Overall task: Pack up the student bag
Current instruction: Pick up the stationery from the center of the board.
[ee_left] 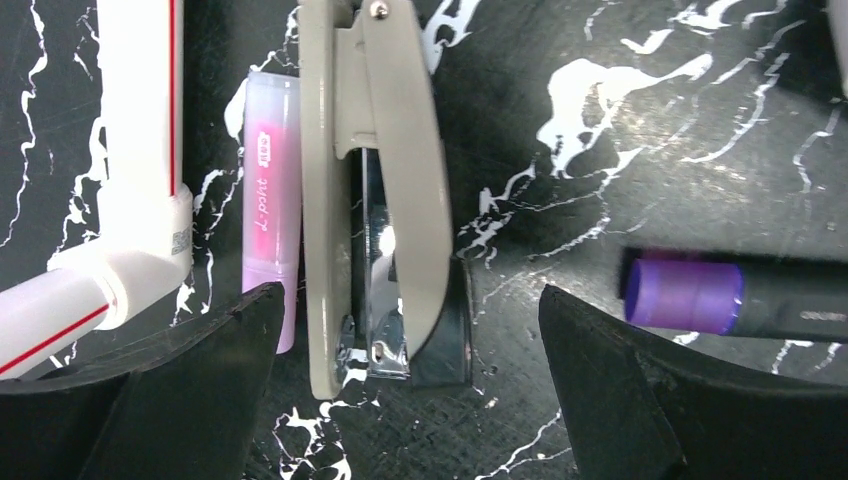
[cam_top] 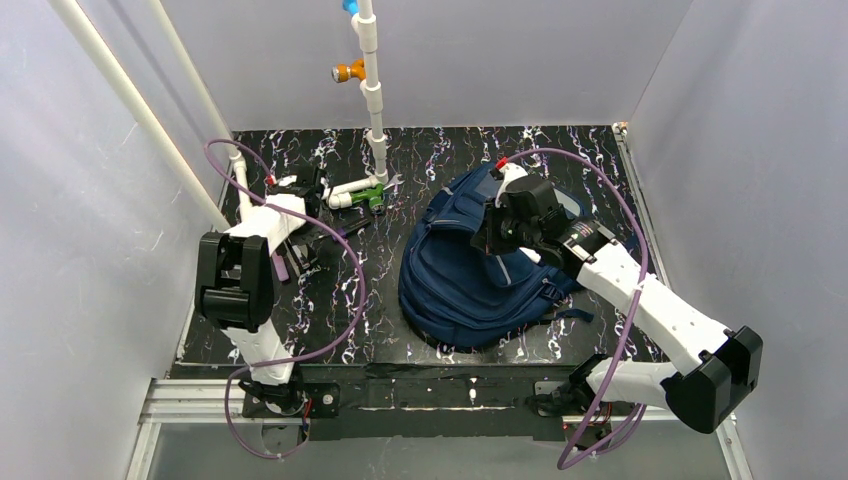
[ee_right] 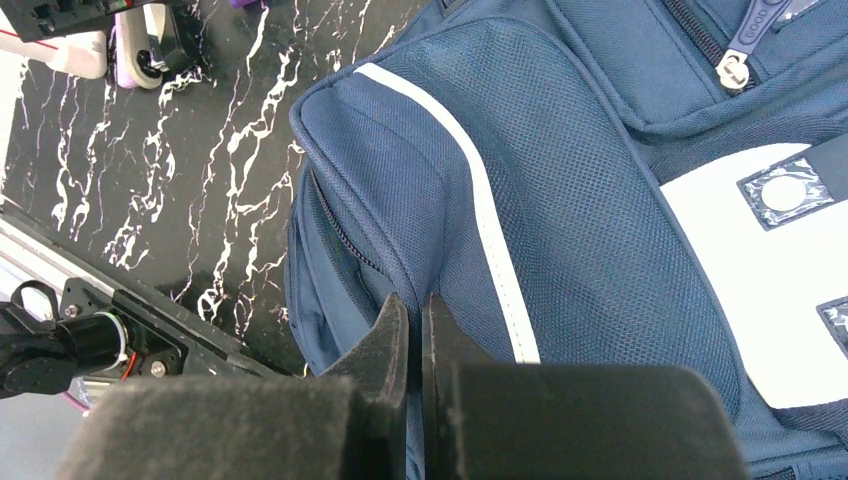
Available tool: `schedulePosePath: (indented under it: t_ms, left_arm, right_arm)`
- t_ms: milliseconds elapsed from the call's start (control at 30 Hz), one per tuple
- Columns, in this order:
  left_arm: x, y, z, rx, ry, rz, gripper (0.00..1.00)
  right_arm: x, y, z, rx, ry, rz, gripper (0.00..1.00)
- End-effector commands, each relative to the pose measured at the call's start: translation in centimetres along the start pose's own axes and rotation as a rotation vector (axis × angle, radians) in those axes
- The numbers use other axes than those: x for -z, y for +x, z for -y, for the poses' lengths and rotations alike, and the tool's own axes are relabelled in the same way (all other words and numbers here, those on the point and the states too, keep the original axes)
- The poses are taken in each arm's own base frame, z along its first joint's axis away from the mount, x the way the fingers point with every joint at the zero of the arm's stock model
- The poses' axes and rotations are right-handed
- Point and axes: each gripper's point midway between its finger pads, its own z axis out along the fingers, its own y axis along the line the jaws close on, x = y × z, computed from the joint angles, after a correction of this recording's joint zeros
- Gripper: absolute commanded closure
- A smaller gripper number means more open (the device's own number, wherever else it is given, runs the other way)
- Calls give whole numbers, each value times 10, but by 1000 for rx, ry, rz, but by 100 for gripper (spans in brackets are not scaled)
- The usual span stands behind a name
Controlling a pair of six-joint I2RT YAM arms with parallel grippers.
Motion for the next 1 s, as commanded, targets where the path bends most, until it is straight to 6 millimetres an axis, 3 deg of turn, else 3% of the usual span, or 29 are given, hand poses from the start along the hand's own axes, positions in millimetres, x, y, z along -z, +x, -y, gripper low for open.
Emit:
schedulePosePath:
  t_ms: [0,200,367,533,800,967]
  left_arm:
    - [2,-5,-13,24,-33,-4,2]
    - [-15,-3,-17,55,-48,-52,2]
    - [-28,-7,-5,48,-20,-91,2]
    - [-33,-6,-6,55,-48,-97,6]
    - [-31,1,-13,91,-68,-92,19]
    - [-24,-2,-14,80,-49,-78,37]
  right_arm:
    - [20,-44,-19,-5,-82,172,99]
    - [18,-43,-24,-17,-115,160,99]
    - [17,-42,-26,-33,-127,159,99]
    - [16,-40,-27,-45,-132,150,99]
    - [14,-39,-28,-56,-139,146,99]
    - [14,-39,-28,-55,-137,148,99]
